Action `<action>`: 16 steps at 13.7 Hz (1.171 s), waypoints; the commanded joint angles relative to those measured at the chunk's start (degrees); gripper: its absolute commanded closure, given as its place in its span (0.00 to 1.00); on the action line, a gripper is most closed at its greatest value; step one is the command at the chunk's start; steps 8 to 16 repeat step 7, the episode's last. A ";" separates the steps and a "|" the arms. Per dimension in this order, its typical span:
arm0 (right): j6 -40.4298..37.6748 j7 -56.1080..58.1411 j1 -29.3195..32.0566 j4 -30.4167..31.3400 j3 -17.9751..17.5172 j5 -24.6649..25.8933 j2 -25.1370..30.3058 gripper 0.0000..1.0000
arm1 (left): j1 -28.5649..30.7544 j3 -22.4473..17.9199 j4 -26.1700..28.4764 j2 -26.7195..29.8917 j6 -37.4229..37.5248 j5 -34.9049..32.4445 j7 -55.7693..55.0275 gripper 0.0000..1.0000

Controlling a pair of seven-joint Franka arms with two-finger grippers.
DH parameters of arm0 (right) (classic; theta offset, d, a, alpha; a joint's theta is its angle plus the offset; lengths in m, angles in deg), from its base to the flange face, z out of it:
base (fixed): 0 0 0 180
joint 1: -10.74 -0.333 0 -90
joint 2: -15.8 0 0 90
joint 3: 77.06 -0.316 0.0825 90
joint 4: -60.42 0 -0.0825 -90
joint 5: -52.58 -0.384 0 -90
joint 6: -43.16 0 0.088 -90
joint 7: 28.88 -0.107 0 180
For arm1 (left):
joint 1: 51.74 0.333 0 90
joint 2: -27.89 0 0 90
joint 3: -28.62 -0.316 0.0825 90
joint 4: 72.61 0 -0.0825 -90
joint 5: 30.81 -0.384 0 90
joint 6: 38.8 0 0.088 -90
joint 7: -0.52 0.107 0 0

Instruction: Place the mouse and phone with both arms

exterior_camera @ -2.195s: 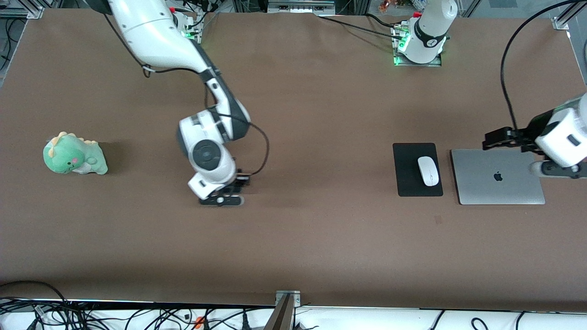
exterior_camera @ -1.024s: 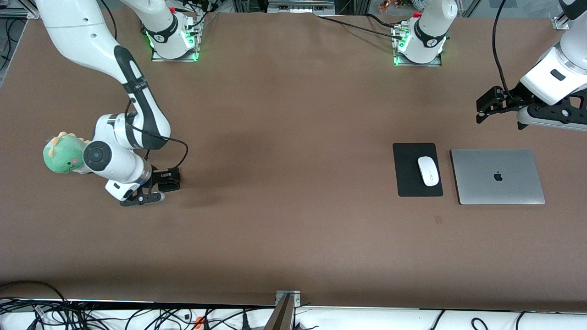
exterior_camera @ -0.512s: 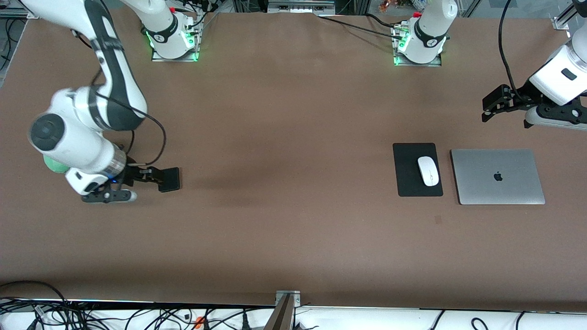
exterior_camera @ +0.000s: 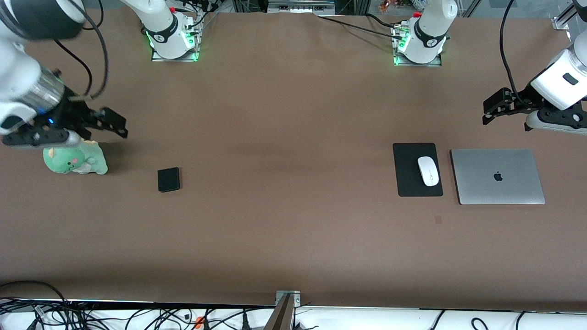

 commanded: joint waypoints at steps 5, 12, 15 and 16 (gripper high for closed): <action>-5.74 0.45 0.72 -2.19 0.84 0.27 0.58 0.00 | 0.17 0.11 -1.95 -0.95 1.54 -1.10 1.17 0.00; -5.82 0.10 0.72 -2.28 0.84 0.62 0.58 0.00 | 0.17 0.03 -1.95 -0.95 1.54 -1.10 1.17 0.00; -5.82 0.10 0.72 -2.28 0.84 0.62 0.58 0.00 | 0.17 0.03 -1.95 -0.95 1.54 -1.10 1.17 0.00; -5.82 0.10 0.72 -2.28 0.84 0.62 0.58 0.00 | 0.17 0.03 -1.95 -0.95 1.54 -1.10 1.17 0.00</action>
